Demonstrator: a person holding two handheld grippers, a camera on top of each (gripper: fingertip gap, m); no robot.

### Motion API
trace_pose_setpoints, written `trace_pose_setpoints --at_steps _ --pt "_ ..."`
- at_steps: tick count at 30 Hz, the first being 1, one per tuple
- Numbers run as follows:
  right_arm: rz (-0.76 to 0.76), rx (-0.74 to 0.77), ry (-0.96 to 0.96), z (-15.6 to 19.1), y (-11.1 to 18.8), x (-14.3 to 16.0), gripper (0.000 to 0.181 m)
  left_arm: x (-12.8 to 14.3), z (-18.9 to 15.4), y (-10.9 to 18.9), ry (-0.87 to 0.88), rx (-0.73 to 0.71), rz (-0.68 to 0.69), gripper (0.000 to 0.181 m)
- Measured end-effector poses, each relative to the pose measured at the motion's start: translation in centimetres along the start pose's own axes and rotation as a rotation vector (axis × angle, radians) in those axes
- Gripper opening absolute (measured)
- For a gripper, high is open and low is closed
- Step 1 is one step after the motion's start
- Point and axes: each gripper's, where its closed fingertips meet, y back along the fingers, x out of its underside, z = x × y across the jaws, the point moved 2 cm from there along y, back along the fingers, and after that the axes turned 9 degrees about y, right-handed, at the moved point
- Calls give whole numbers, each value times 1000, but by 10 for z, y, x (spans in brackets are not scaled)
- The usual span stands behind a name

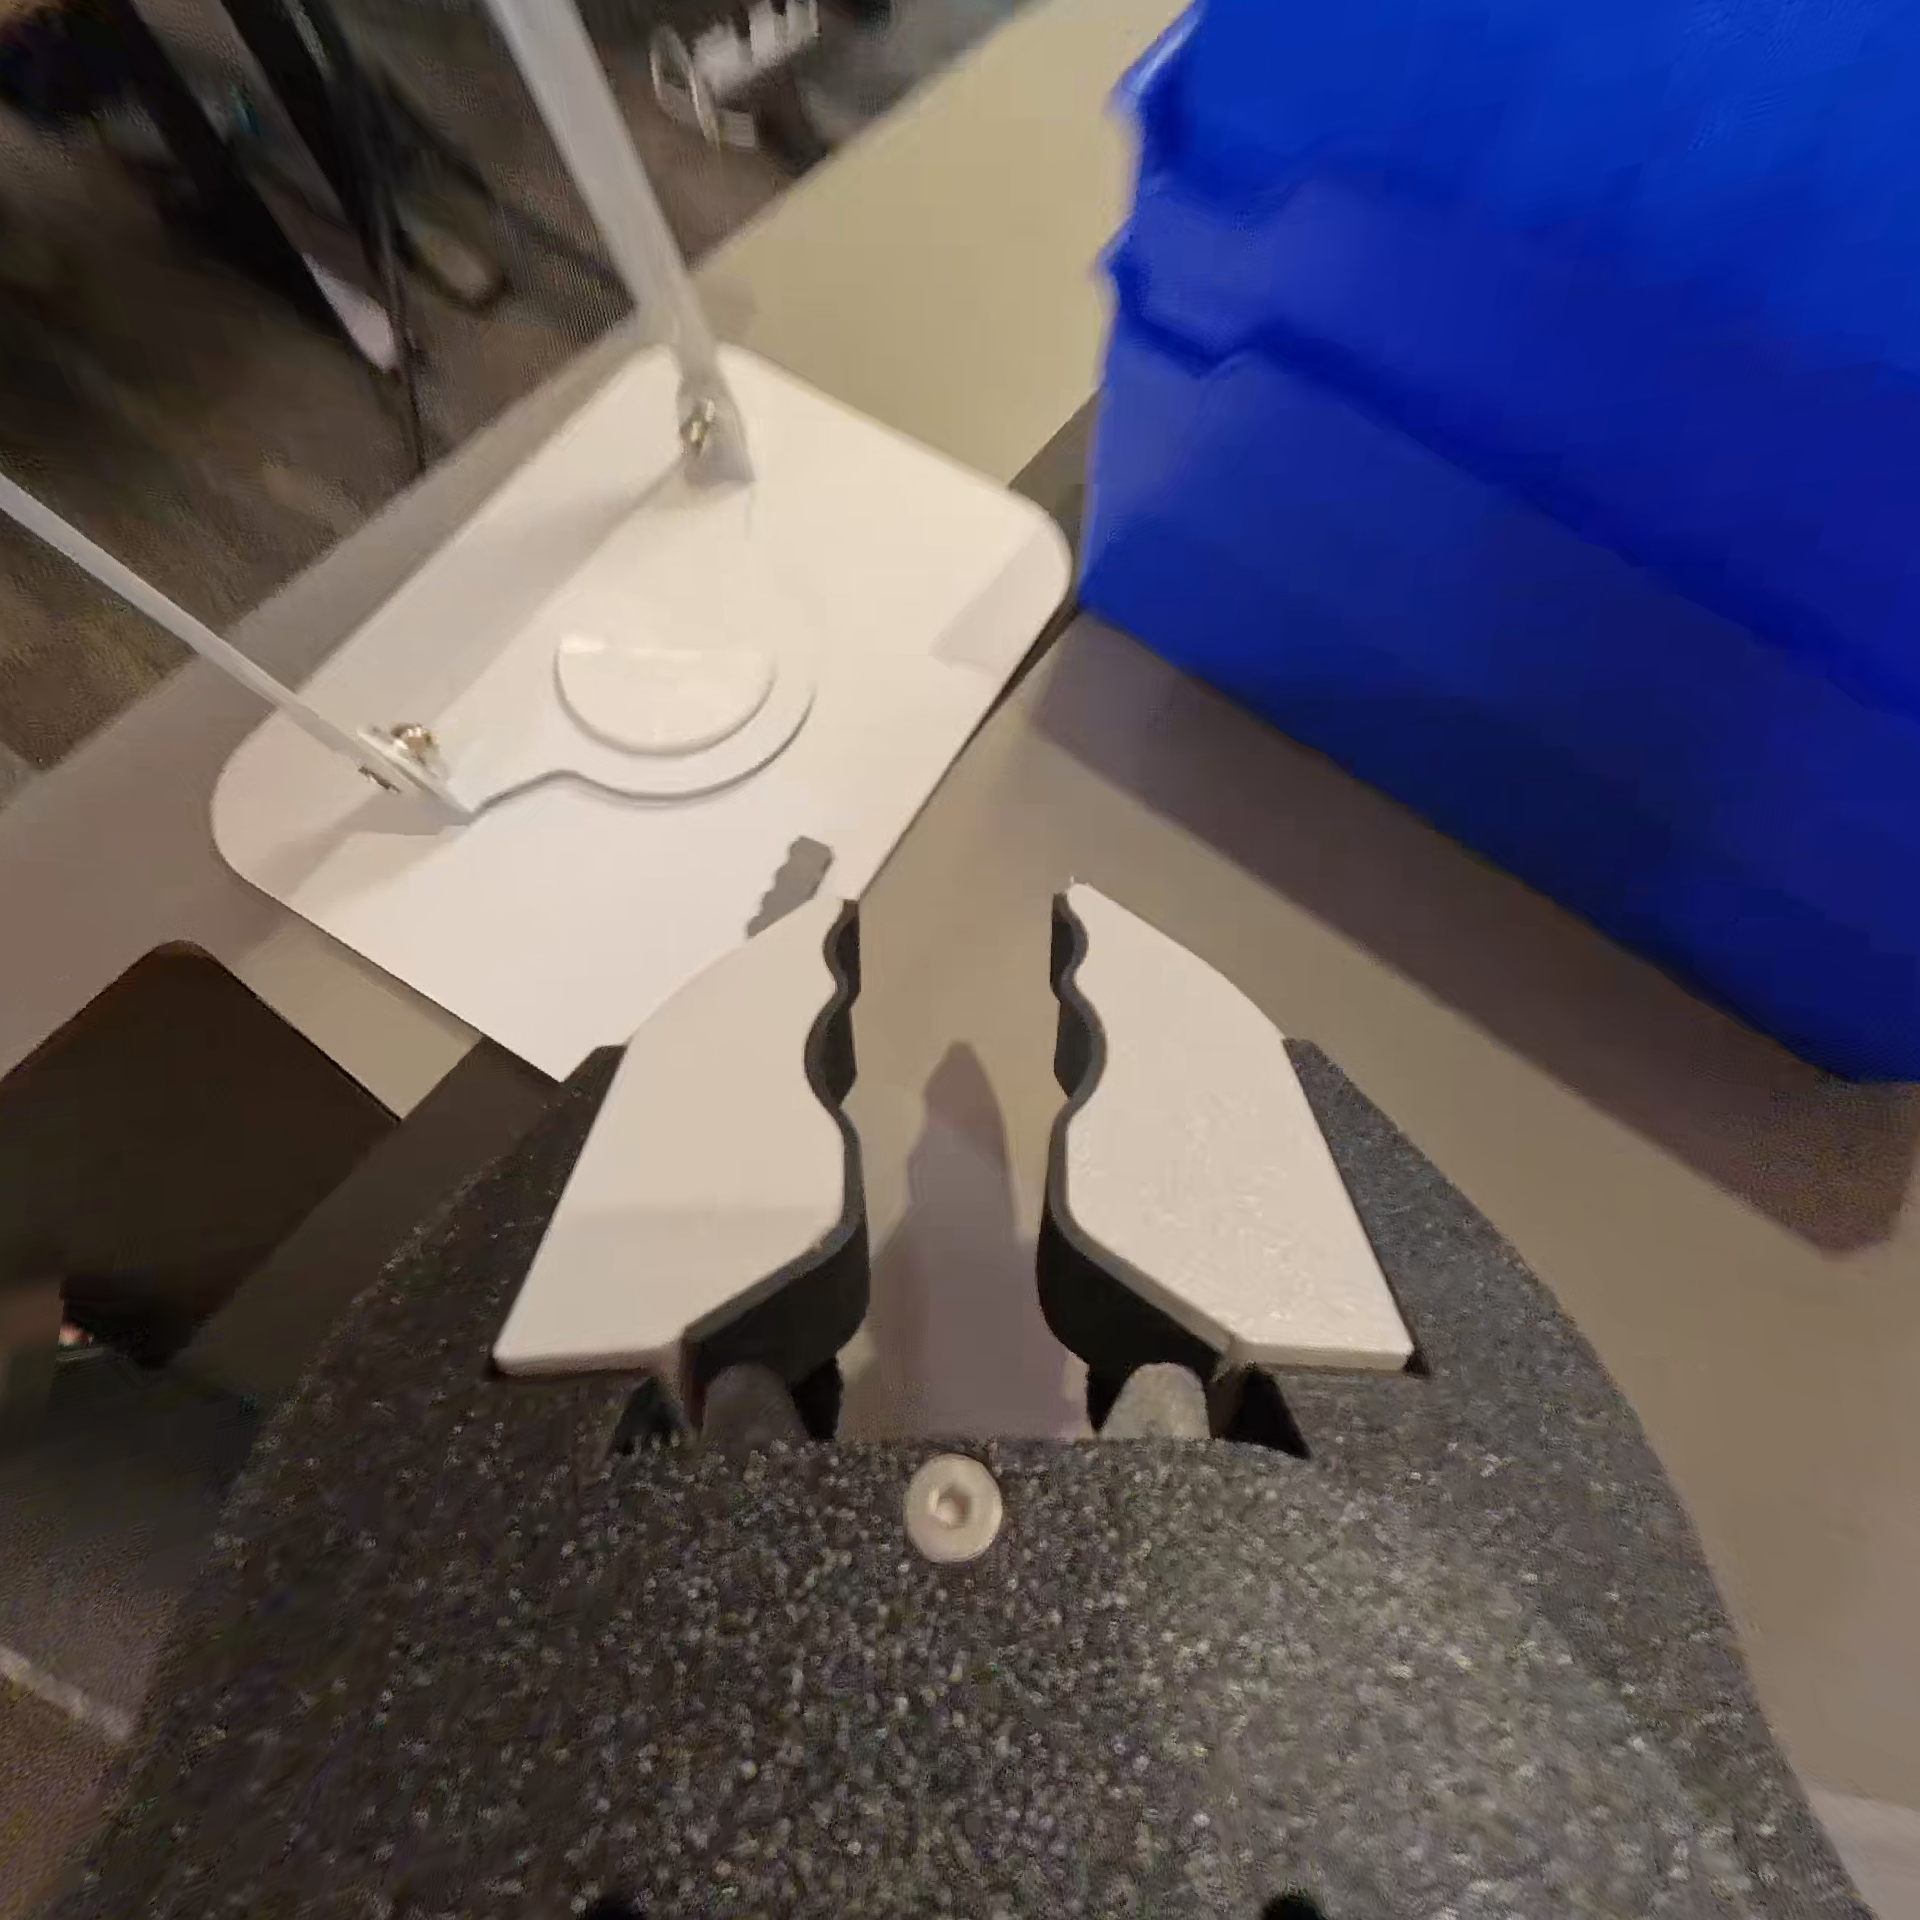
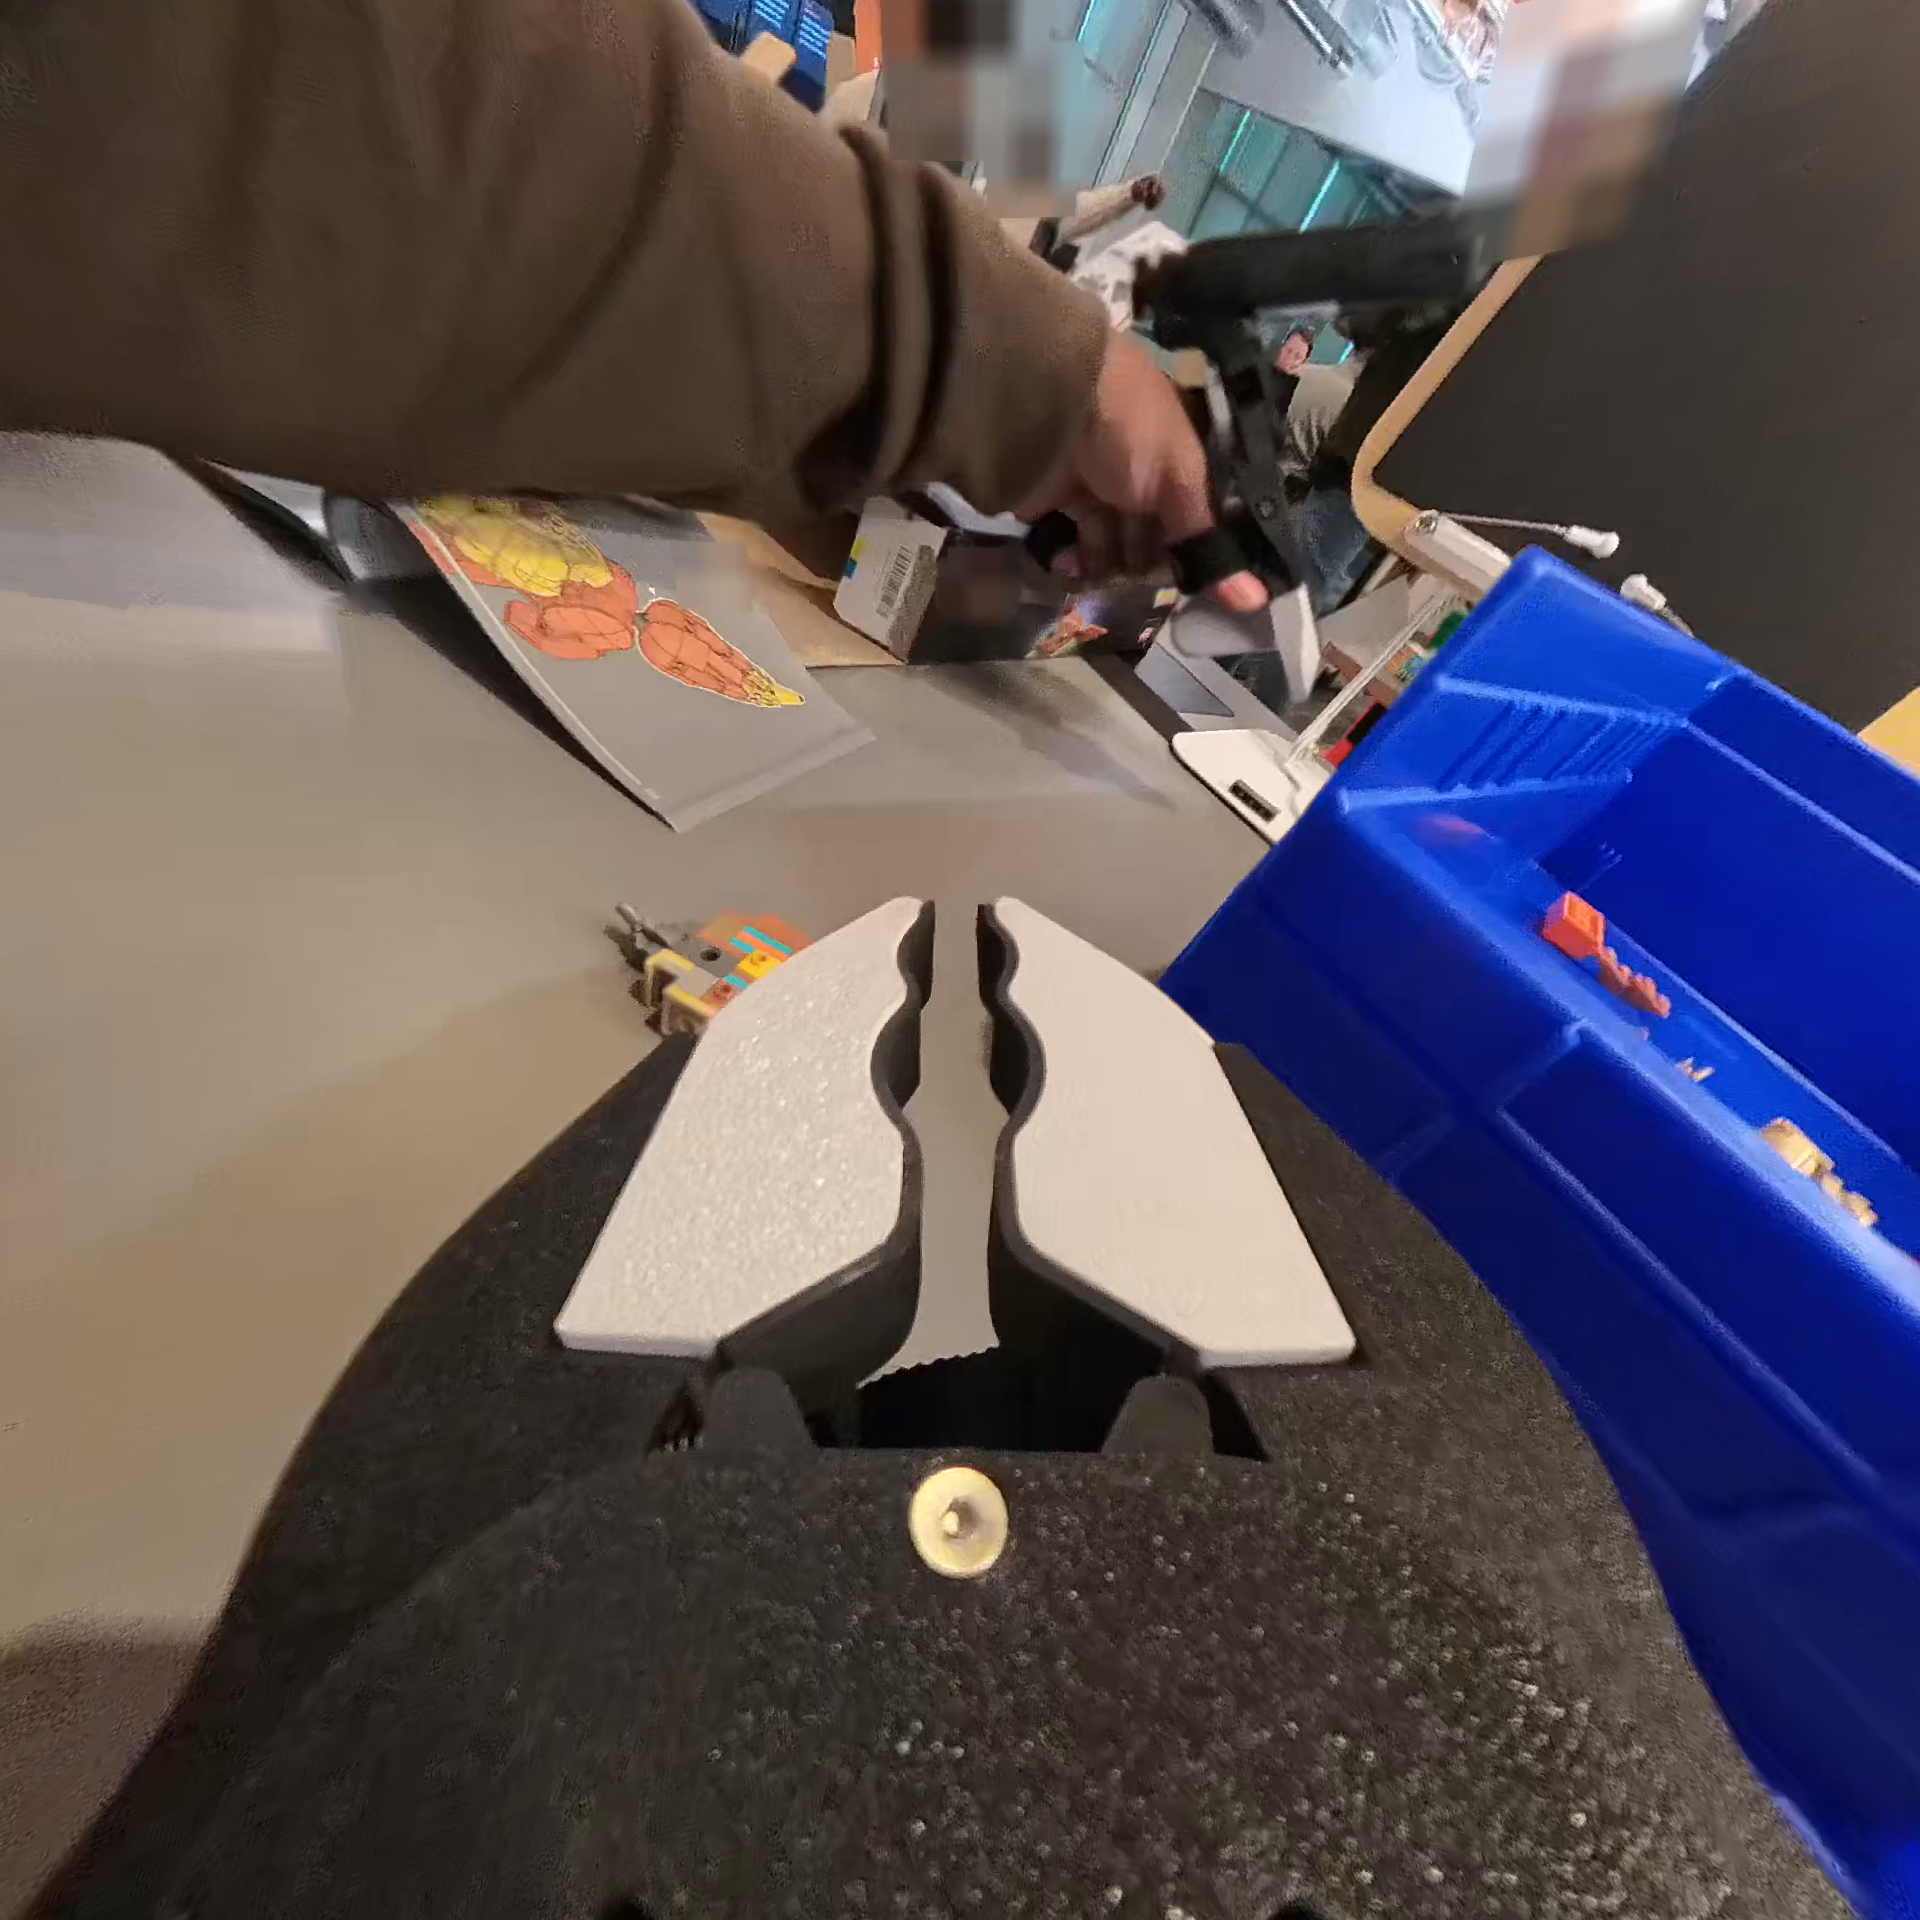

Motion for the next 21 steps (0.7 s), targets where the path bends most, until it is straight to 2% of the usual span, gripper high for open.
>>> trace_pose_setpoints --at_steps 3,6,10,12,14,17,19,21 --pt "7 -1 -31 -1 8 5 8 8 32 -34 -5 -56 185 37" --pt "2 -2 -61 -4 13 6 8 14 49 -52 -25 -82 282 37" --pt "-30 -20 -75 -2 15 1 7 22 53 -65 -55 -80 387 34" --pt "-29 -20 -60 0 14 1 7 24 52 -66 -78 -100 403 12" --pt "-22 -14 -43 0 14 2 7 26 43 -63 -68 -80 425 12" --pt "-33 -7 -48 1 15 1 7 7 14 -39 -99 -21 322 11" --pt "-38 -6 -48 2 16 1 7 -30 -24 -6 -111 57 155 11" --pt "-35 -11 -40 5 16 1 7 -79 -76 35 -176 147 -24 11"
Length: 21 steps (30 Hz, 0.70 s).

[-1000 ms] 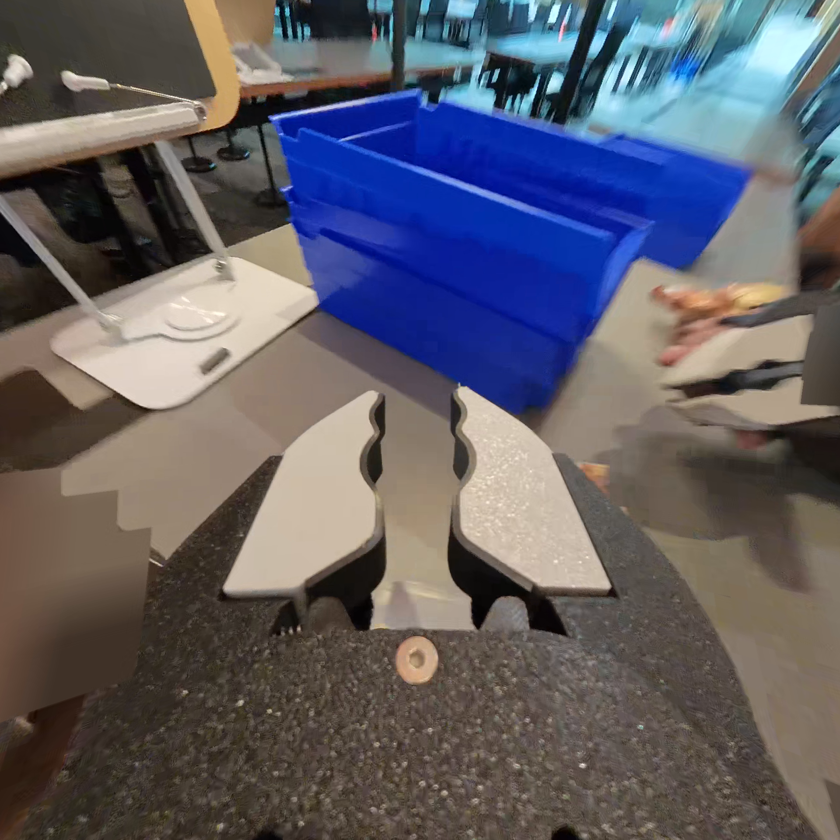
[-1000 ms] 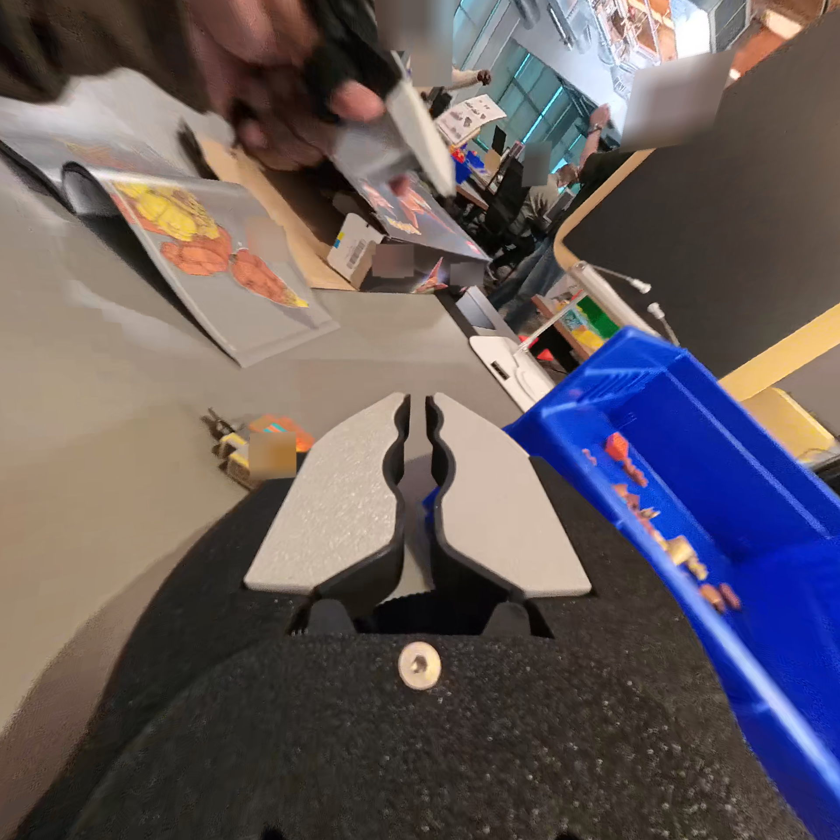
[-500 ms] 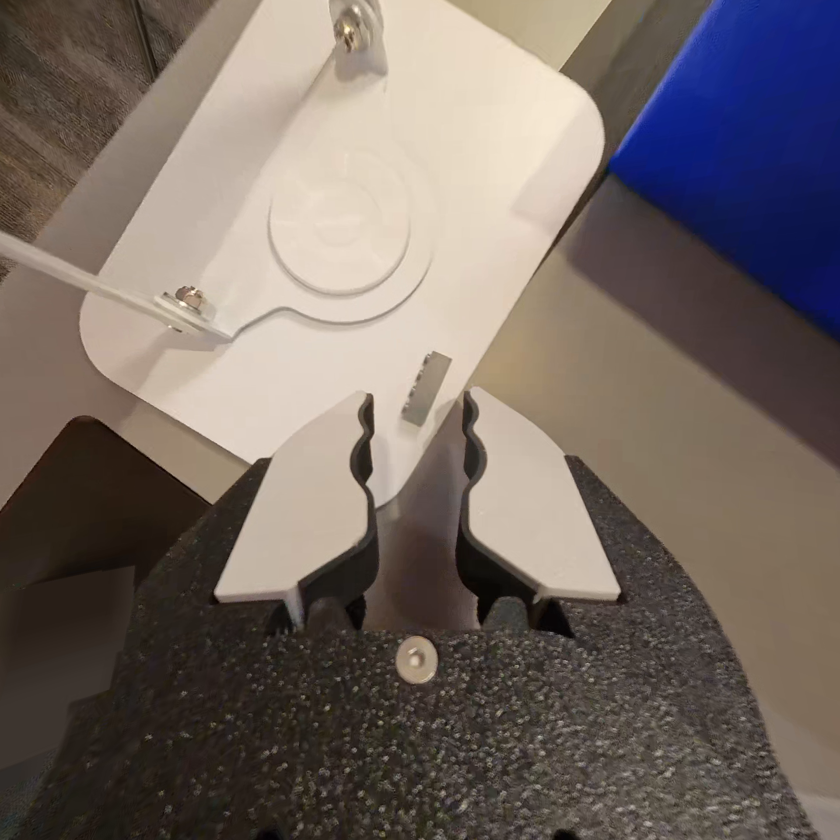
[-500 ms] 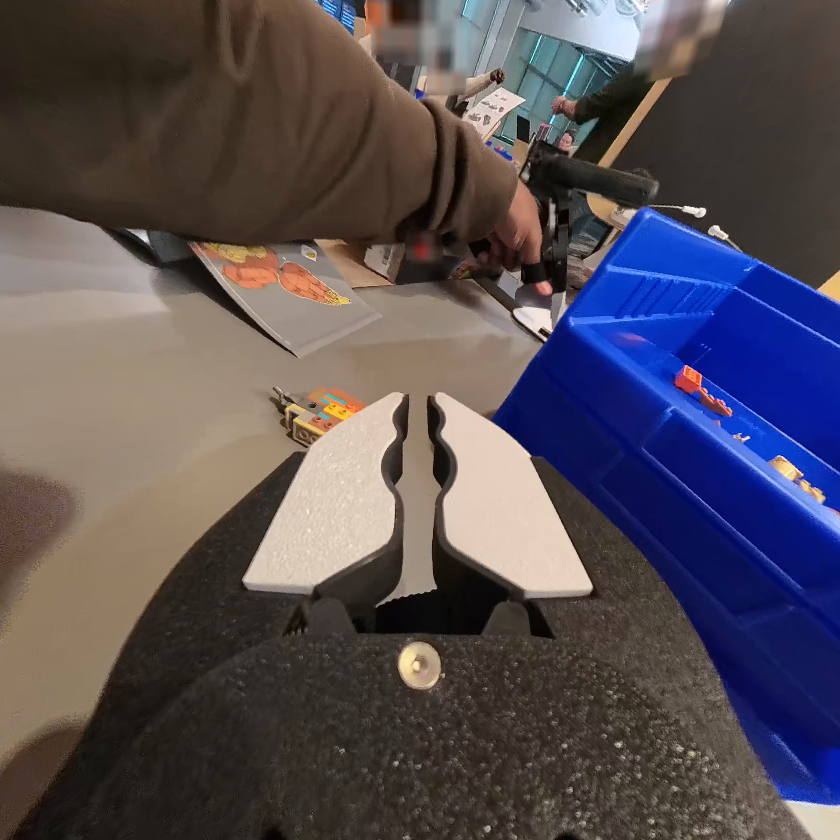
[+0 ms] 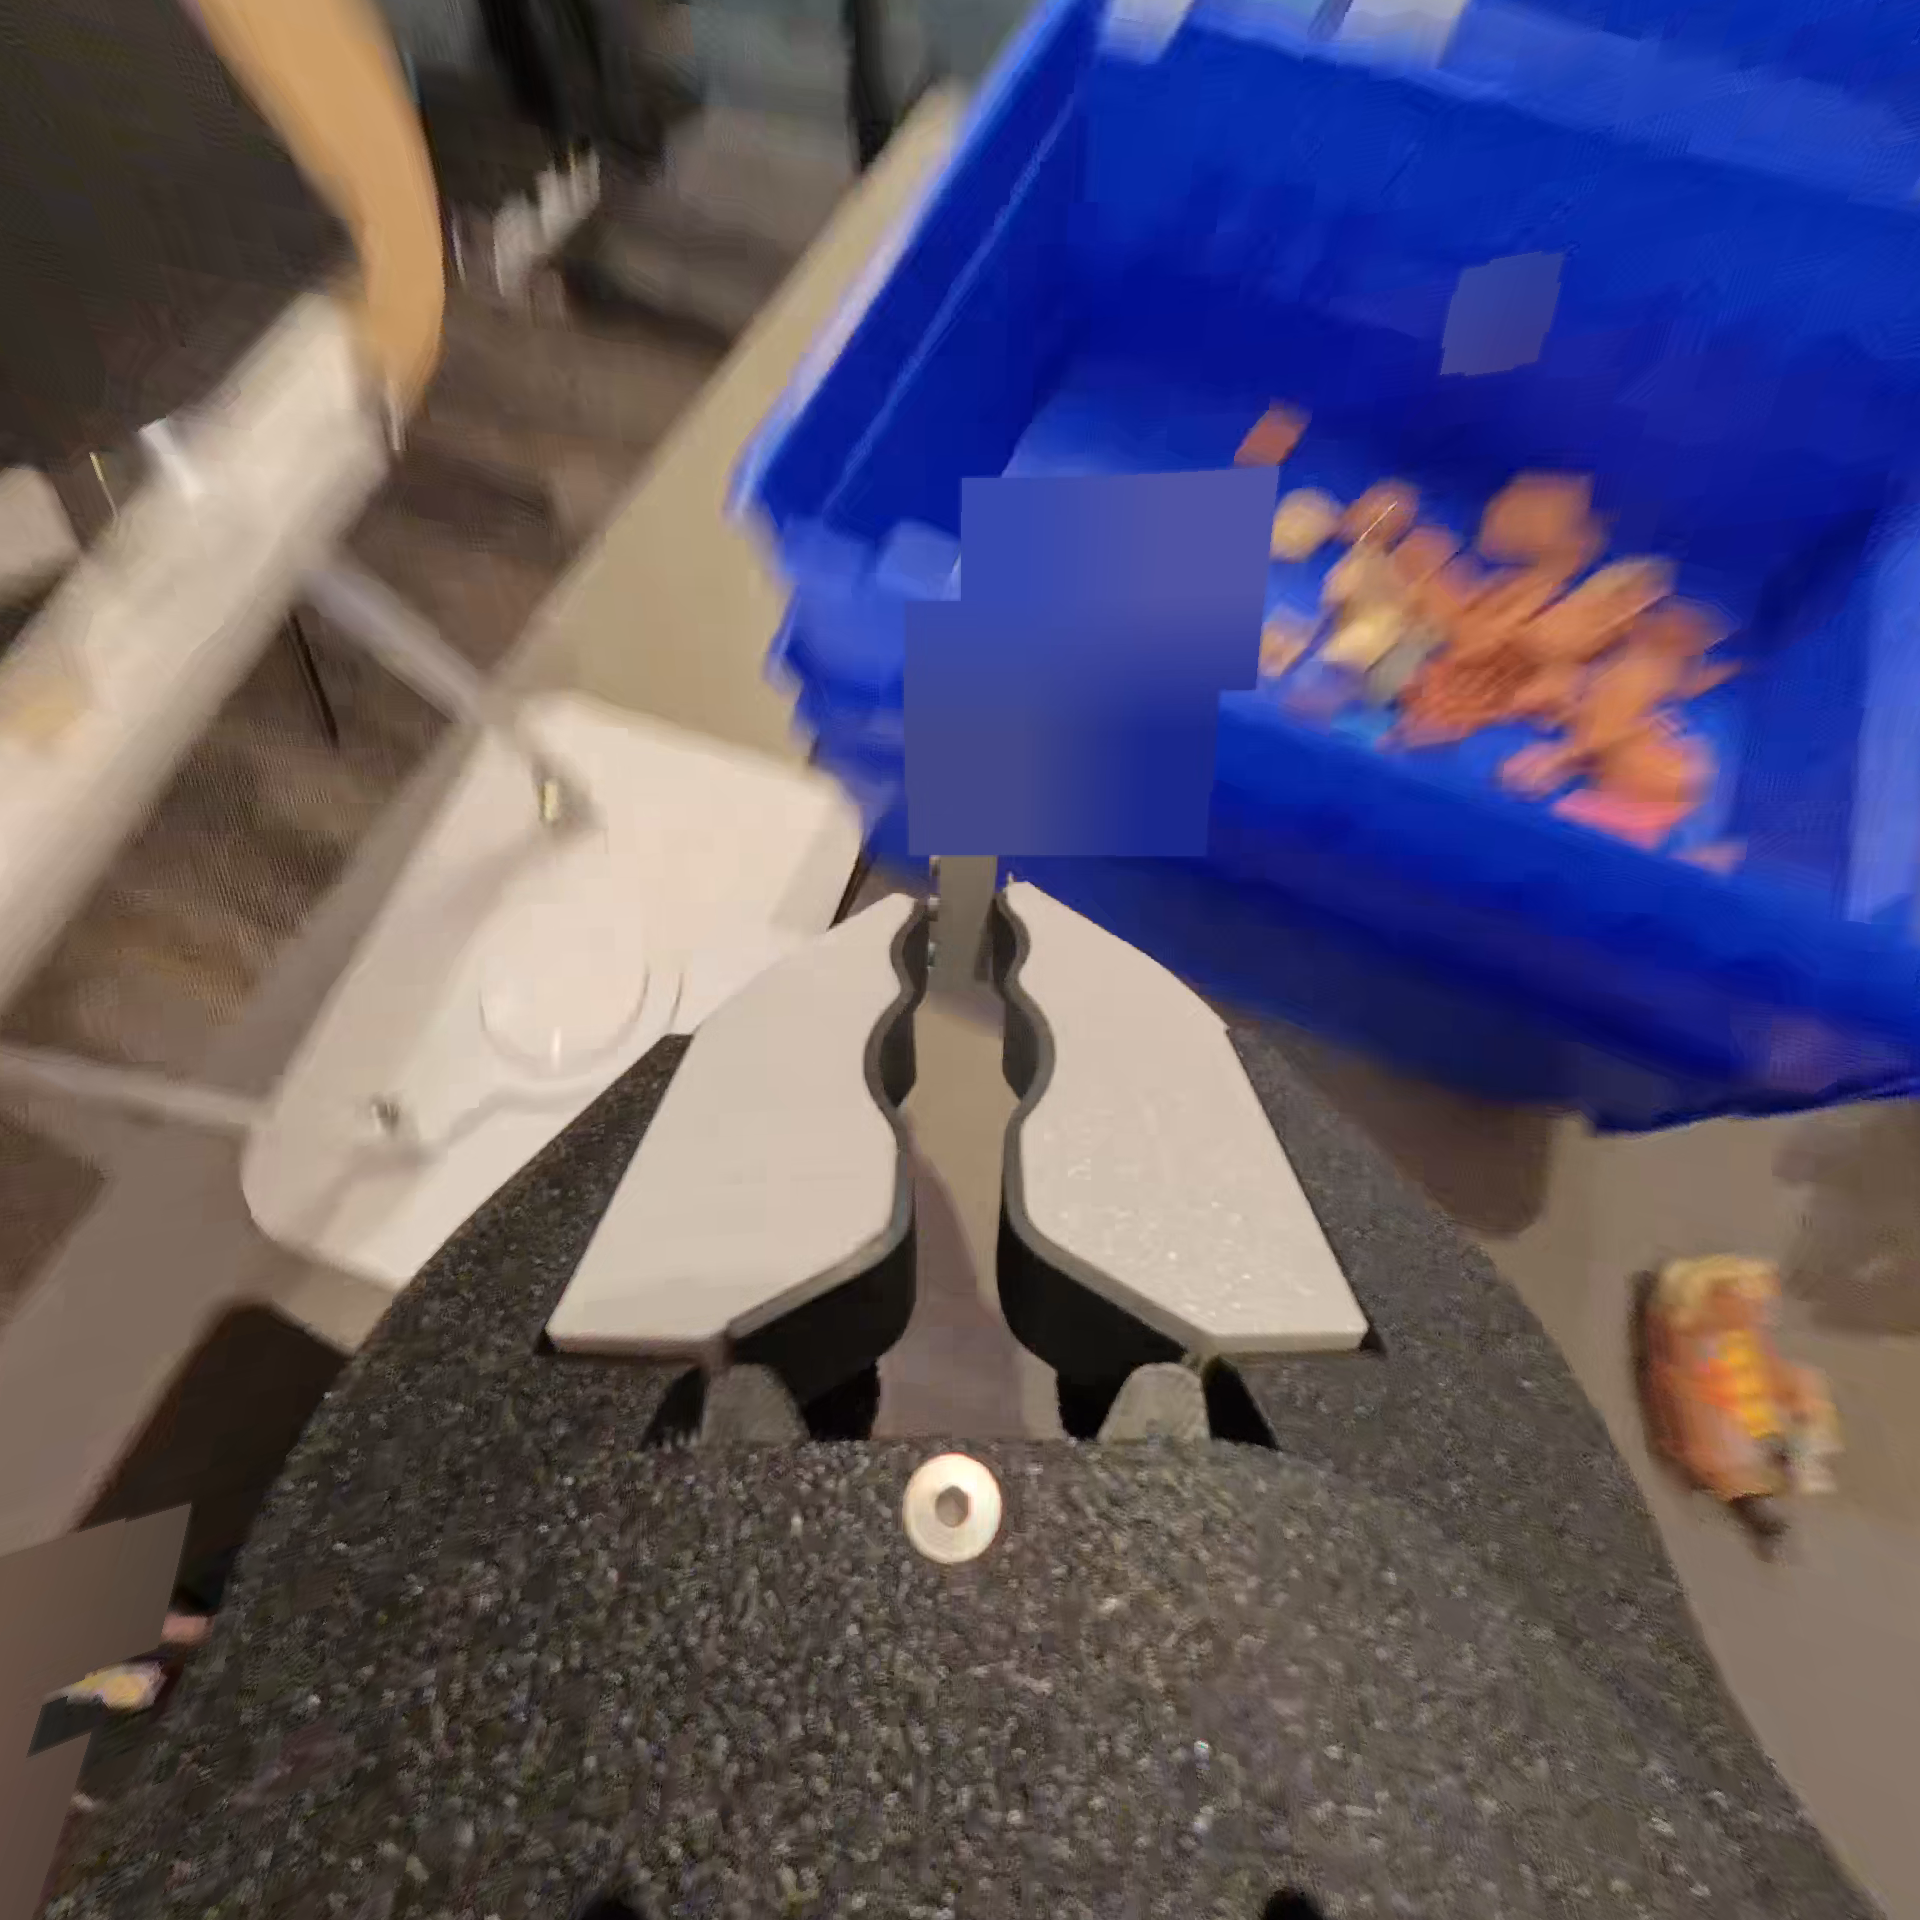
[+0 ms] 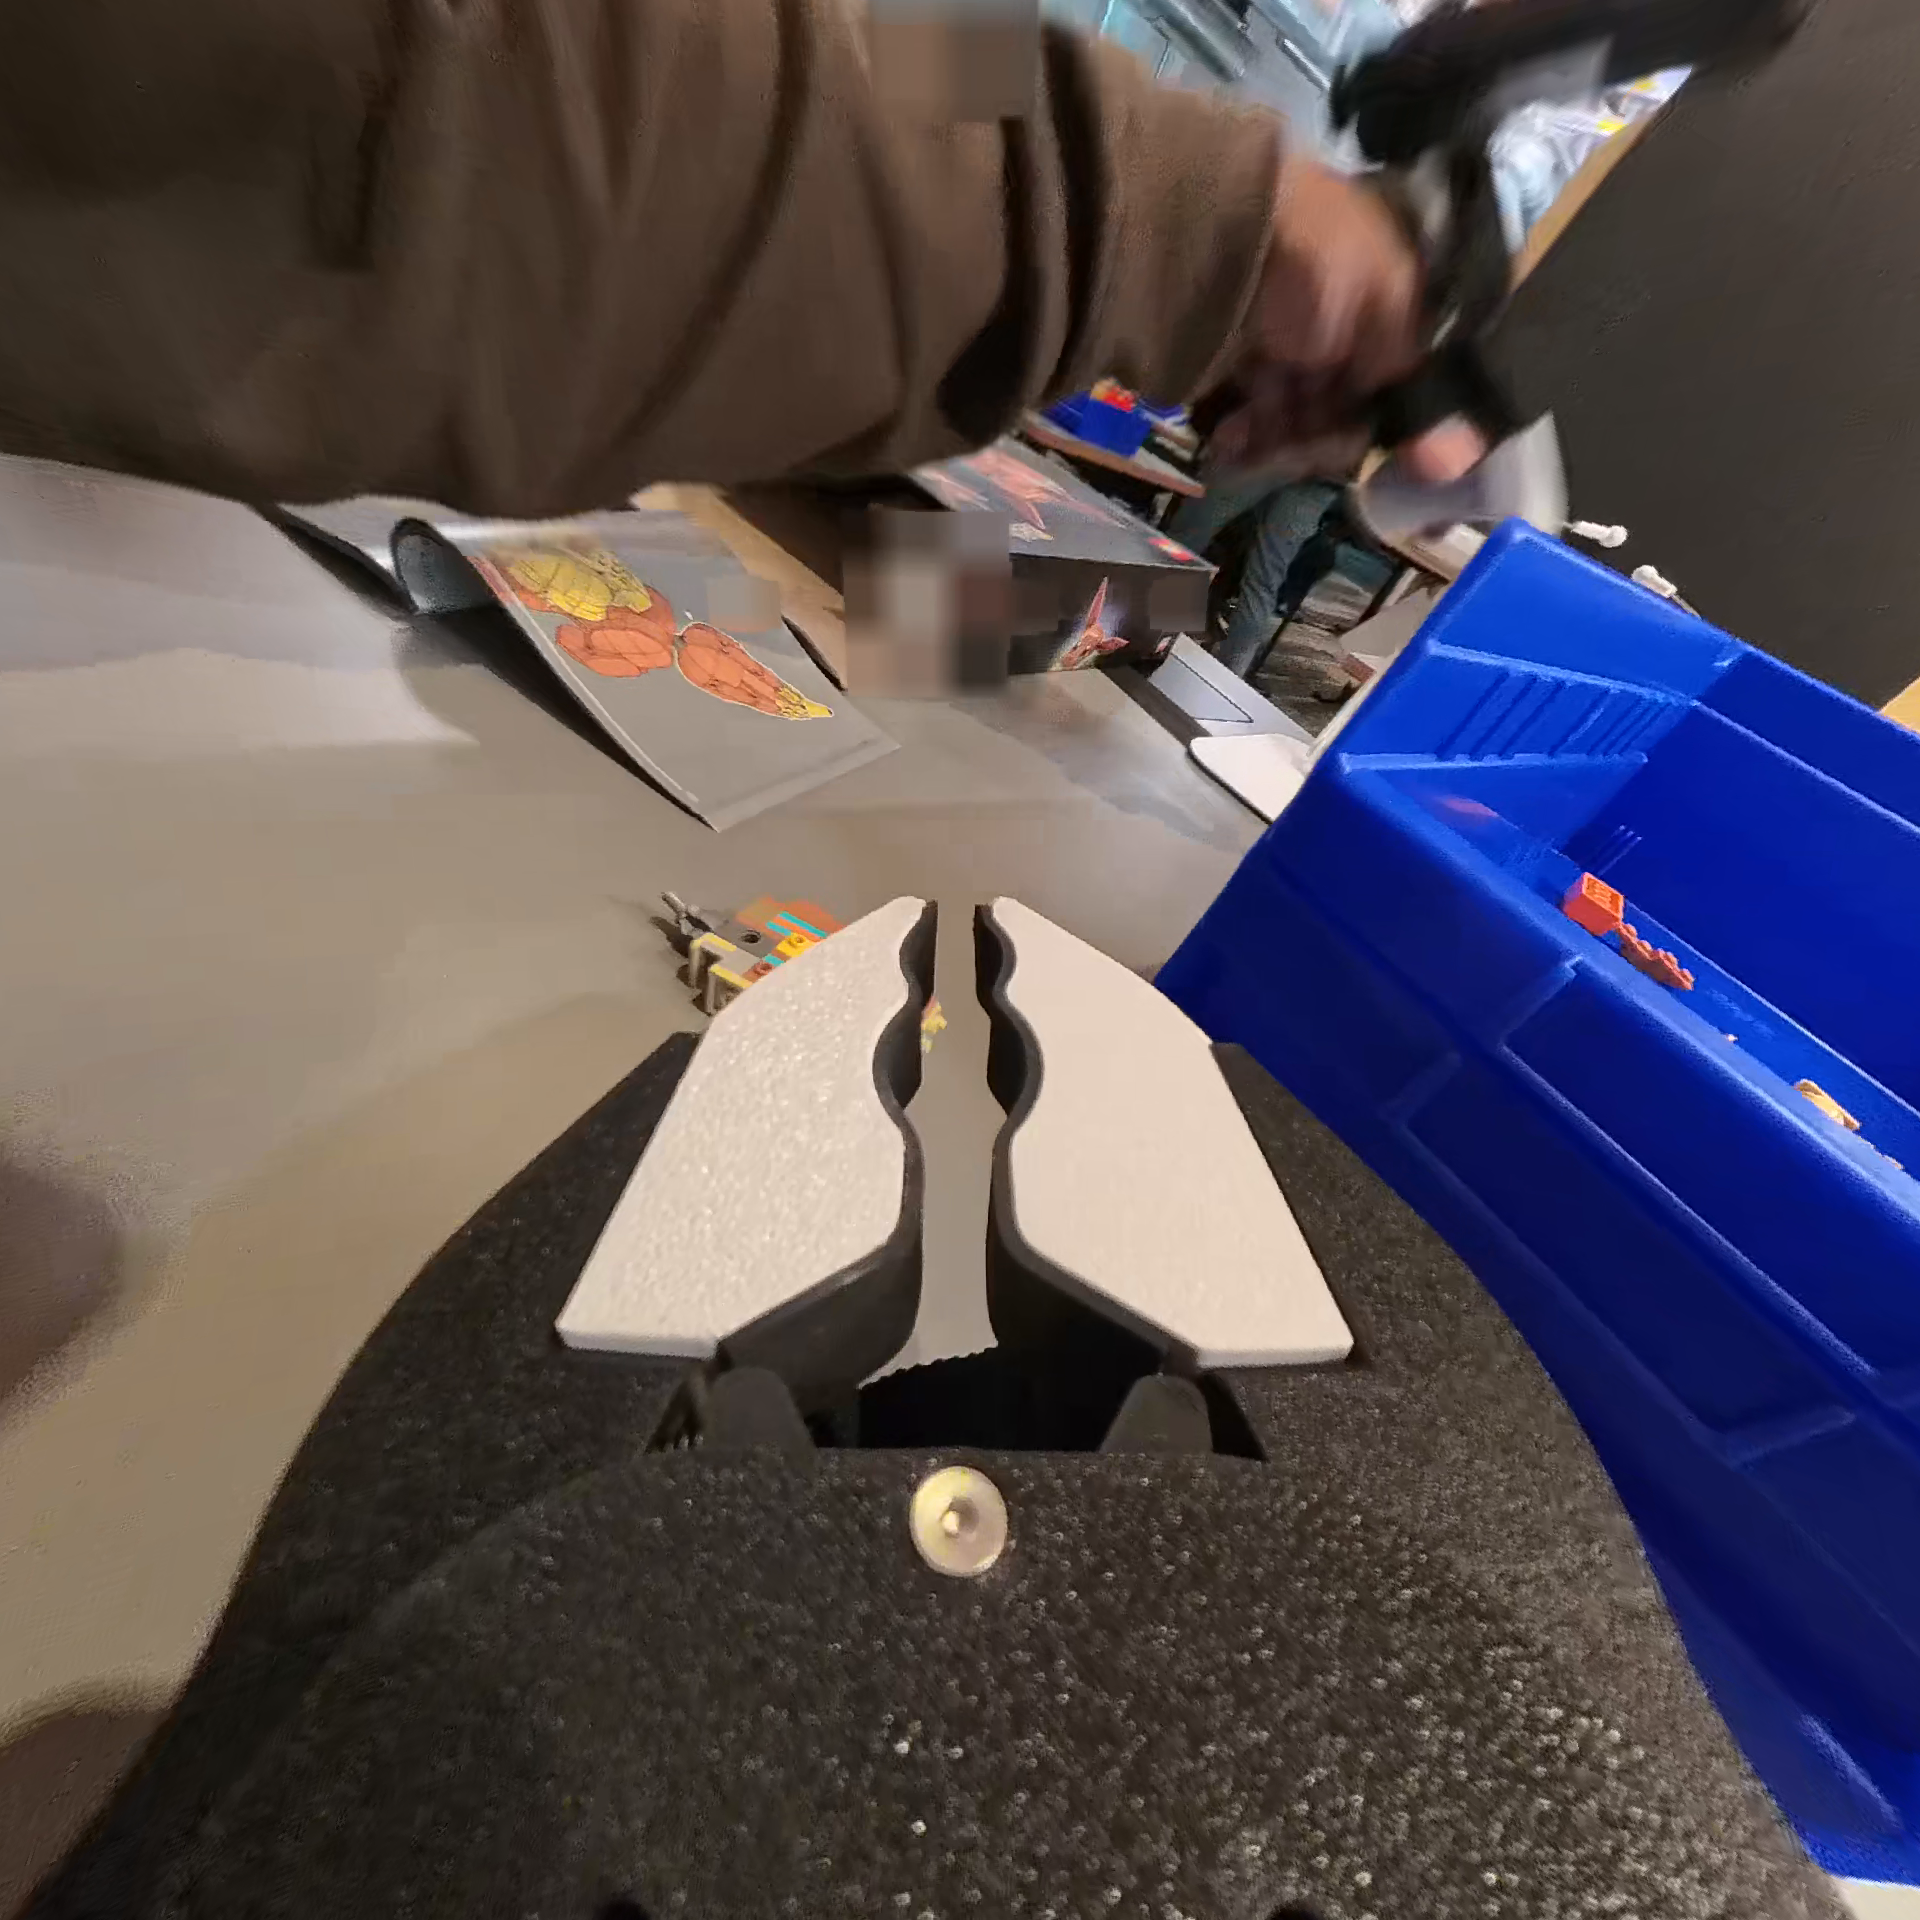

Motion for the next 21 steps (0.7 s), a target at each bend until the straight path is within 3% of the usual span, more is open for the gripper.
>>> trace_pose_setpoints --at_steps 2,4,6,9,13,19,21 --pt "4 -6 13 3 -2 -1 7 -53 -44 23 -58 8 -119 11" --pt "17 -11 36 7 -3 0 7 -89 -74 31 -45 -16 -169 40" --pt "20 -4 65 9 -4 0 7 -102 -99 33 -37 -16 -160 60" --pt "17 9 90 10 -3 -1 7 -93 -128 44 -41 -39 -237 63" --pt "40 19 94 11 -2 2 7 -21 -176 56 -80 34 -219 61" --pt "113 -13 61 12 -8 16 8 144 -218 35 -61 113 44 61" --pt "130 -23 61 14 -10 20 9 184 -223 21 -31 103 121 62"
